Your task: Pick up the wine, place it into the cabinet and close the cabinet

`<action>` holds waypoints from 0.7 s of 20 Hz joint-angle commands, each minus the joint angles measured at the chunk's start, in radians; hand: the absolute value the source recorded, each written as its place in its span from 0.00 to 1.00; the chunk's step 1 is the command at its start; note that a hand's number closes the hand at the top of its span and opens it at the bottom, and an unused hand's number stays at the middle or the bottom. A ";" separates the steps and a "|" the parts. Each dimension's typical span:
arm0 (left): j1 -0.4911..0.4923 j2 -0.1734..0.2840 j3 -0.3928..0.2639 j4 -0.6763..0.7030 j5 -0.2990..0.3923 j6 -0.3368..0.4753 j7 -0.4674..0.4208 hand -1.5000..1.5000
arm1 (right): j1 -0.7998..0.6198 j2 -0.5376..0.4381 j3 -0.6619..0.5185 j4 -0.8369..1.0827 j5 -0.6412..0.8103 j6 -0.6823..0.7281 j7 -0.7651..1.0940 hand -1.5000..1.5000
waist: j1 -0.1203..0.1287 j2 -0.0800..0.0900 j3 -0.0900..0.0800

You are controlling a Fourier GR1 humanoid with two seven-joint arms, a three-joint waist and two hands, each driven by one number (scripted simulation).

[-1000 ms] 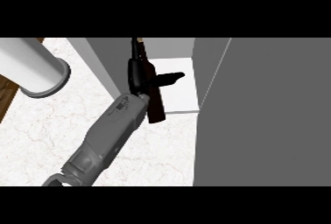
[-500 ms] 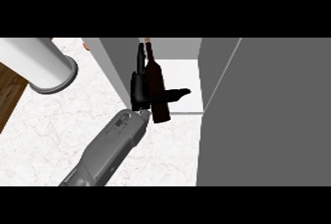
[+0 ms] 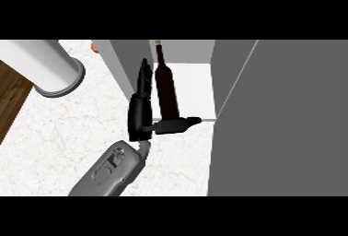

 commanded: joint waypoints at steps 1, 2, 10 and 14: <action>0.162 0.084 -0.050 -0.200 -0.008 -0.037 0.017 0.00 | 0.003 -0.025 -0.019 -0.199 0.010 -0.071 0.127 0.00 | 0.009 -0.001 -0.001; 0.167 0.103 -0.080 -0.245 -0.021 -0.039 0.070 0.00 | 0.047 -0.041 -0.024 -0.173 0.023 -0.025 0.068 0.00 | -0.001 -0.002 0.000; 0.355 0.295 -0.013 -0.526 -0.009 -0.104 0.118 0.00 | -0.027 -0.086 -0.064 -0.141 -0.008 -0.018 0.095 0.00 | -0.001 0.005 0.000; 0.502 0.327 -0.016 -0.613 0.033 -0.201 0.036 0.00 | 0.066 -0.122 -0.087 -0.163 -0.045 0.036 0.066 1.00 | -0.012 0.004 0.000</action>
